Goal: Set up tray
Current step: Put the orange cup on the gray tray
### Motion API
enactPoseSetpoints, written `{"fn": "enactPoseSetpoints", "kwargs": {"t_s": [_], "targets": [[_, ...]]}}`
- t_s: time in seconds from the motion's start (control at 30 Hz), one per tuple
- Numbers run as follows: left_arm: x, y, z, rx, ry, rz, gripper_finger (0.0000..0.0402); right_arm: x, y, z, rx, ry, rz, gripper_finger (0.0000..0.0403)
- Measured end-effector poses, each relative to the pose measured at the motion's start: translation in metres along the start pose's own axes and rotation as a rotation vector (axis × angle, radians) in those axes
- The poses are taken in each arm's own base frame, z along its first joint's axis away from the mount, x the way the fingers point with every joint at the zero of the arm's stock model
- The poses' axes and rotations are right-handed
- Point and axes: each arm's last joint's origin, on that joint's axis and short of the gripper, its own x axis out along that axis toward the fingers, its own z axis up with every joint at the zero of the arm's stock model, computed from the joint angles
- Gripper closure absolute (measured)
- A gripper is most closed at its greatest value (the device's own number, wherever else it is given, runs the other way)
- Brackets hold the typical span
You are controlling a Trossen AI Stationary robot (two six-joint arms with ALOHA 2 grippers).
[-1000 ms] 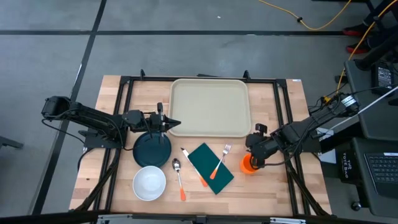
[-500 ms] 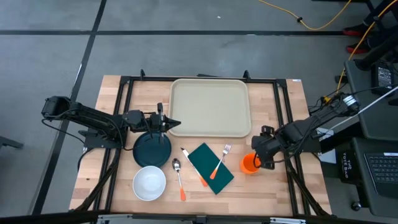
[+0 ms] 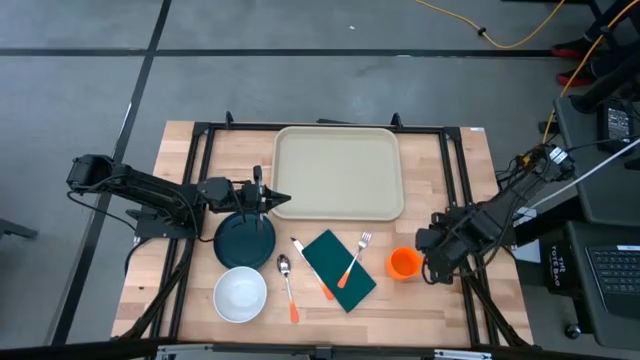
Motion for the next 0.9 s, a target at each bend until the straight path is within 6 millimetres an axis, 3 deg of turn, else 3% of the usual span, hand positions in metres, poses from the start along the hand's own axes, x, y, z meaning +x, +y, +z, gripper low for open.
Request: {"fn": "enactPoseSetpoints", "kwargs": {"t_s": [0.27, 0.67, 0.9], "targets": [[0.000, 0.000, 0.000, 0.001, 0.003, 0.002, 0.0398, -0.001, 0.013, -0.015, 0.029, -0.087, -0.030, 0.0151], [0.000, 0.000, 0.000, 0.000, 0.003, 0.002, 0.0398, 0.034, 0.008, -0.034, -0.021, -0.086, -0.073, 0.0152], [0.000, 0.000, 0.000, 0.000, 0.003, 0.002, 0.0398, 0.044, 0.004, -0.039, -0.024, -0.079, -0.083, 0.0152]]}}
